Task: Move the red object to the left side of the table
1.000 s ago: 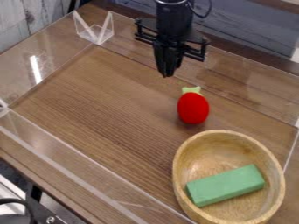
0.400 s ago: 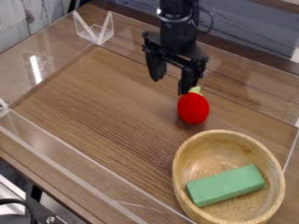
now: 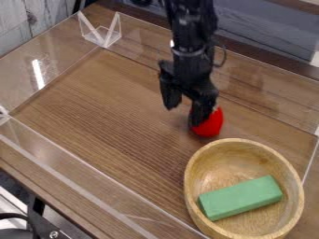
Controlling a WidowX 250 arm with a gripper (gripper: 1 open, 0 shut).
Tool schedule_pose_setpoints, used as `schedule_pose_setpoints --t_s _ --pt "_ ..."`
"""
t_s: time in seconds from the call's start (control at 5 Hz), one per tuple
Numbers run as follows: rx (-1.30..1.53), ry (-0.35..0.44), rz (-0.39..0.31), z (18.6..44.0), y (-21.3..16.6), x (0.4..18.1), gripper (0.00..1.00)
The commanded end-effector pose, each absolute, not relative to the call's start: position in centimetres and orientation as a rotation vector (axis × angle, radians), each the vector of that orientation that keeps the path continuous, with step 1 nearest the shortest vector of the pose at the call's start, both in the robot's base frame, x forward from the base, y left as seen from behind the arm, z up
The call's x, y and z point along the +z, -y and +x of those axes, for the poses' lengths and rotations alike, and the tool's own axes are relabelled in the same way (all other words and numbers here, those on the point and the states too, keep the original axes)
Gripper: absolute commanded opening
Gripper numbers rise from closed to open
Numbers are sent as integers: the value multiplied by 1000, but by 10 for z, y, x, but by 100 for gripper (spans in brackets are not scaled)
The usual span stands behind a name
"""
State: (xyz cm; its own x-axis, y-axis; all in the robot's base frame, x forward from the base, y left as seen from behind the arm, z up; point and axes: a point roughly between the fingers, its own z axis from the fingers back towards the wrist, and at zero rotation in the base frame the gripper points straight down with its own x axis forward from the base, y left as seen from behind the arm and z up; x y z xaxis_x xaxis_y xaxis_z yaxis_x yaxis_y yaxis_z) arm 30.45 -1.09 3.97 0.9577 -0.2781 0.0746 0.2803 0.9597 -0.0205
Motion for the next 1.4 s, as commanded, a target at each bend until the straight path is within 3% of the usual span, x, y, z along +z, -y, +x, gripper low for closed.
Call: schedule_pose_setpoints --t_s 0.0,0.2,0.4,0.8,1.2 --pt "-287 91 -29 304 20 40 100" --pt "-270 88 -27 298 22 37 0" --pt "-290 98 -24 293 21 42 0" --pt "-298 173 -5 298 5 88 0" --pt "-92 193 55 312 -71 120 0"
